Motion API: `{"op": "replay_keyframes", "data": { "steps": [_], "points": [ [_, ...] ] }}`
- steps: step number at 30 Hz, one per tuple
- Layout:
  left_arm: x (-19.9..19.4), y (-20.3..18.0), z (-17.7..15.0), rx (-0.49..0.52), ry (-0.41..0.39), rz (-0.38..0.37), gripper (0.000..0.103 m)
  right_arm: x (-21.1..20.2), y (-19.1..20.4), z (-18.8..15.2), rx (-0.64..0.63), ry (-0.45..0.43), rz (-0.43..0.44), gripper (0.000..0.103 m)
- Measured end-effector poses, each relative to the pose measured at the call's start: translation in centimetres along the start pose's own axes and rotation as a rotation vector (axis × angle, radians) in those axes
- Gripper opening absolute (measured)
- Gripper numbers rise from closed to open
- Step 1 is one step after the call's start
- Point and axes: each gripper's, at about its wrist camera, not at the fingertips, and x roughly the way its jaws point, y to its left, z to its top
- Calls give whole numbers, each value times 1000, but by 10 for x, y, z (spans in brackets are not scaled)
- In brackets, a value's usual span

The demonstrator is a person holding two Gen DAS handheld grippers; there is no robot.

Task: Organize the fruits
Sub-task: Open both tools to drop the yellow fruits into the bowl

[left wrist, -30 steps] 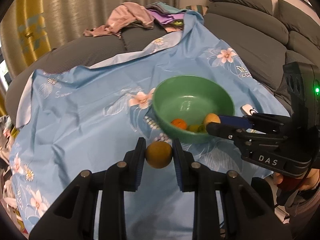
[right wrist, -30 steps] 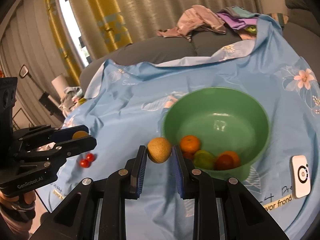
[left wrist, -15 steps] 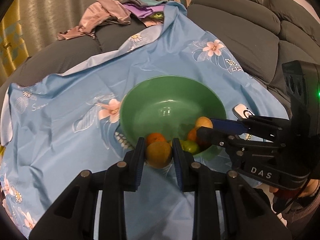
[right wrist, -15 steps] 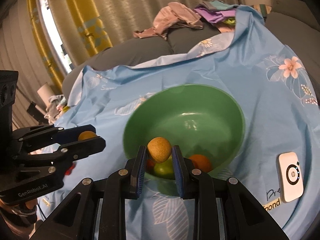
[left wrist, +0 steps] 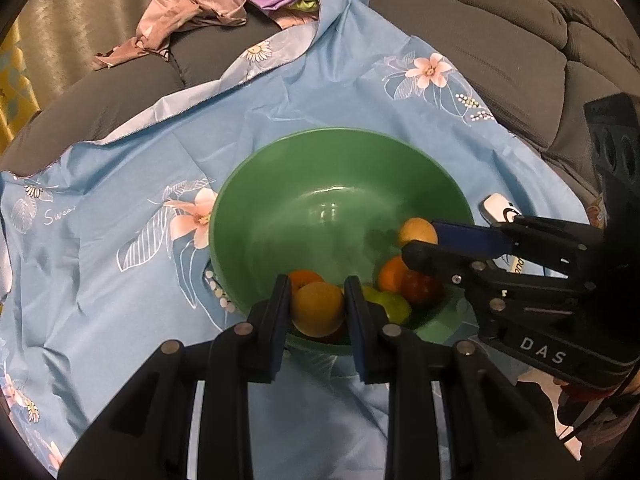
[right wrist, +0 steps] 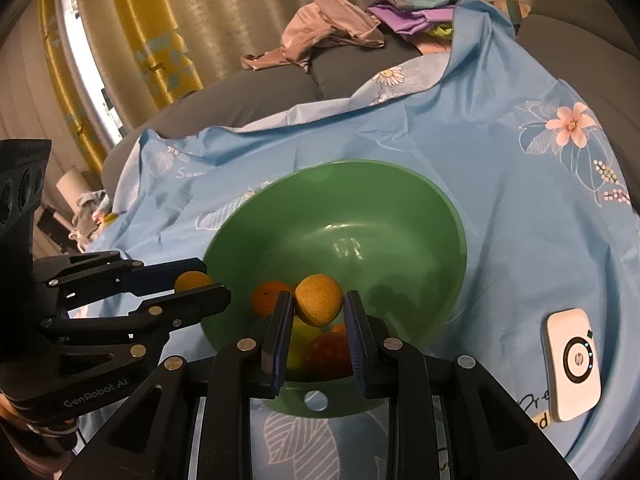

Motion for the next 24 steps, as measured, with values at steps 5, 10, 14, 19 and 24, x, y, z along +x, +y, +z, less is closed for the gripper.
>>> {"op": "replay_keyframes", "data": {
  "steps": [5,10,14,19,24],
  "points": [
    [6,0,0,2,10,-2,27,2,-2,1,-1,4,-6,28],
    [8,1,2,0,14,1,27,5,0,2,-6,13,-11,28],
    [9,3,2,-3,16,0,27,7,1,3,-8,27,-32,28],
    [8,3,1,-6,16,-1,29,7,0,2,8,40,-37,28],
    [2,4,-1,-13,8,7,46,7,0,2,9,41,-44,28]
  ]
}}
